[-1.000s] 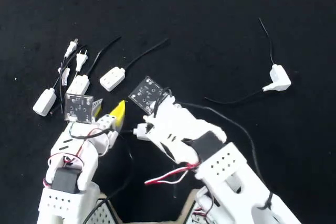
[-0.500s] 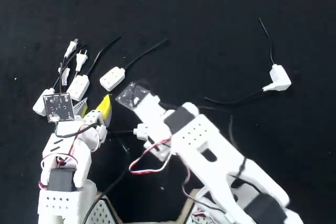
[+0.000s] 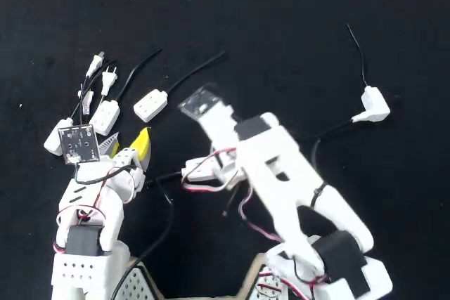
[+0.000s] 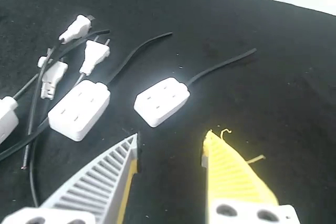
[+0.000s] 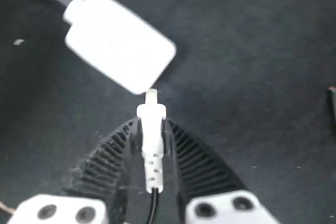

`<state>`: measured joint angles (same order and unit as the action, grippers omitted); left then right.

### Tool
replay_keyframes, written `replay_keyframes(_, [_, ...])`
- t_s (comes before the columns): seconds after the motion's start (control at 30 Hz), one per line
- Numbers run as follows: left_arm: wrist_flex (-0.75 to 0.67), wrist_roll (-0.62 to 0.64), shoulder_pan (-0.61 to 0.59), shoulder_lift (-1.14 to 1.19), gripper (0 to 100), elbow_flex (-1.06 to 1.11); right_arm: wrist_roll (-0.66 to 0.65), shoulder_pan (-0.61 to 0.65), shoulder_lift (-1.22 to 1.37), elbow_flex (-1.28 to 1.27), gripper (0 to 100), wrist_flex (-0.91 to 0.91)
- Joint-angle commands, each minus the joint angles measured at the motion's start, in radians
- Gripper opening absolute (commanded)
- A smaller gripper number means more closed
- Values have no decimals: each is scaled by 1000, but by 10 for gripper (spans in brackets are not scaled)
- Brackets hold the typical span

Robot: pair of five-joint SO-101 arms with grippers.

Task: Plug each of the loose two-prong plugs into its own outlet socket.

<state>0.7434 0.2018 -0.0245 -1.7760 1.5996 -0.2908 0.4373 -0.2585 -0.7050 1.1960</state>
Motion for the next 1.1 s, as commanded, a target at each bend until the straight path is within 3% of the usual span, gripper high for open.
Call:
replay_keyframes(0.0, [-21, 17, 38, -8, 202, -10, -29, -77, 27, 113, 11, -20])
replay_keyframes(0.13, [-21, 17, 41, -8, 202, -10, -23, -74, 71, 173, 11, 0])
replay_keyframes(0.23, [-20, 21, 42, -8, 202, -8, -8, -74, 76, 269, 11, 135])
replay_keyframes(0.33, [-21, 25, 45, -8, 202, -8, 141, -49, 87, 390, 11, 261])
replay_keyframes(0.5, [-15, 18, 81, -8, 202, -8, 367, 61, 162, 423, 11, 299])
replay_keyframes(0.8, [-21, 17, 77, -8, 202, -2, 552, 95, 265, 584, 11, 419])
replay_keyframes(1.07, [-21, 17, 79, -8, 202, -5, 724, 95, 274, 568, 11, 391])
